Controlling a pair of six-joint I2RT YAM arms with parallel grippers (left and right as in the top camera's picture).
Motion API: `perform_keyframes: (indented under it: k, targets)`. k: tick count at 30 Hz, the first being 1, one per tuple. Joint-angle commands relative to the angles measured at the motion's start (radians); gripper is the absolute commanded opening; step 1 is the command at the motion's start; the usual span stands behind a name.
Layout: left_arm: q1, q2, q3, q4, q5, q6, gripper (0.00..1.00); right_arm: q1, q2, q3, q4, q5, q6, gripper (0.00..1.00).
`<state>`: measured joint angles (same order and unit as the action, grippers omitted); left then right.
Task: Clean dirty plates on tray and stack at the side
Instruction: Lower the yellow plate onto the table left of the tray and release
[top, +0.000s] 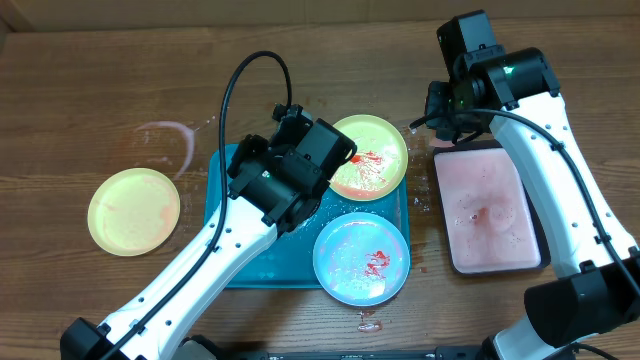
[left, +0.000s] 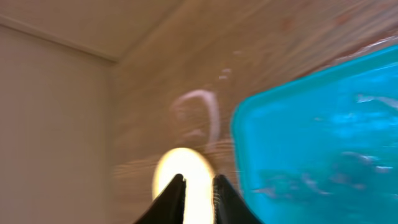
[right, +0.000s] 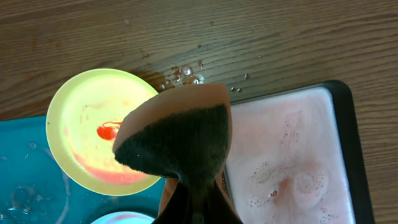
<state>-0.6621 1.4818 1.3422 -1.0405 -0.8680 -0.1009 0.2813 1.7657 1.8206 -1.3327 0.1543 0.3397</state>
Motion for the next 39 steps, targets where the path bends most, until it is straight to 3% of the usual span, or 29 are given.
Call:
perform_keyframes:
  k: [1,7,10,11,19,28,31,39]
  targets:
    - [0.028,0.003,0.023,0.009,0.177,-0.098,0.39,-0.002,-0.038,0.021,-0.001,0.002,-0.001,0.04]
    - [0.166,0.001,0.024,0.006,0.386,-0.217,0.51,-0.002,-0.038,0.021,-0.005,0.002,-0.001,0.04]
    - [0.307,0.001,0.024,0.001,0.554,-0.276,0.49,-0.002,-0.038,0.021,-0.006,0.002,-0.001,0.04]
    - [0.409,0.001,0.024,-0.001,0.654,-0.294,0.49,-0.002,-0.038,0.021,-0.006,0.002,-0.001,0.08]
    - [0.842,0.001,-0.016,-0.007,0.934,-0.320,0.43,-0.002,-0.038,0.021,-0.016,0.002,-0.001,0.13]
    - [1.144,0.001,-0.252,0.064,0.966,-0.311,0.39,-0.002,-0.038,0.021,-0.015,-0.021,-0.008,0.14]
    - [1.193,0.002,-0.342,0.116,0.966,-0.369,0.38,-0.002,-0.038,0.021,-0.016,-0.035,-0.008,0.14]
    - [1.232,0.002,-0.444,0.200,0.930,-0.383,0.47,-0.002,-0.038,0.019,-0.016,-0.067,-0.007,0.17]
